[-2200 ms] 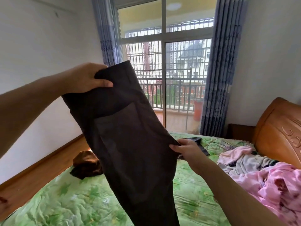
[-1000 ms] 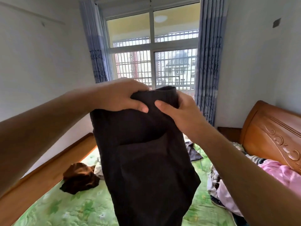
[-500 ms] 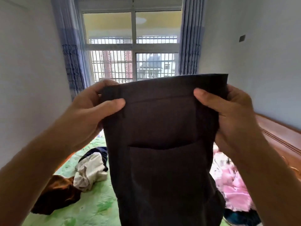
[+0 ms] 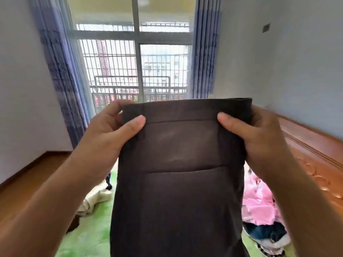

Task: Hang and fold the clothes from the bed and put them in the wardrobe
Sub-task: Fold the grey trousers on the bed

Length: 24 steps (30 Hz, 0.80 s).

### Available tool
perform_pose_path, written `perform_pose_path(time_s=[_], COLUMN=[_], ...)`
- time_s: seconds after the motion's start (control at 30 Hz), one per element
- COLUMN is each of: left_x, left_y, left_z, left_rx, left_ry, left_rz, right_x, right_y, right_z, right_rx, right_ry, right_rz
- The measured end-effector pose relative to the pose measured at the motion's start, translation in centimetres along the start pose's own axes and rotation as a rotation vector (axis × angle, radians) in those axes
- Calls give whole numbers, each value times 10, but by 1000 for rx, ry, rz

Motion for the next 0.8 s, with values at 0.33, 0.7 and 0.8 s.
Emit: perform_pose_path(time_s=[0.33,0.7,0.8], left_x=[61,85,94], left_y=[-298,-496,-536], left_z=[-65,-194,-190], left_rx=[439,857,903], left_ry=[-8,-19,13], left_rz=[948,730,651], right_x=[10,3,2], right_y=[312,471,503], right_z=[-102,-268,-273], right_rx=[-420,-831,-895], right_ry=[-324,-376,-344], right_rz=[-650,-652,-643])
Point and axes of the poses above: each hand's wrist, its own z-axis towards the middle knuckle, its own x-axis out of the back of the hand, y = z × x, the point moved 7 cm from there along z, towards the middle knuckle, and after that the axes turned 4 degrees about x, right-handed, at the moved point
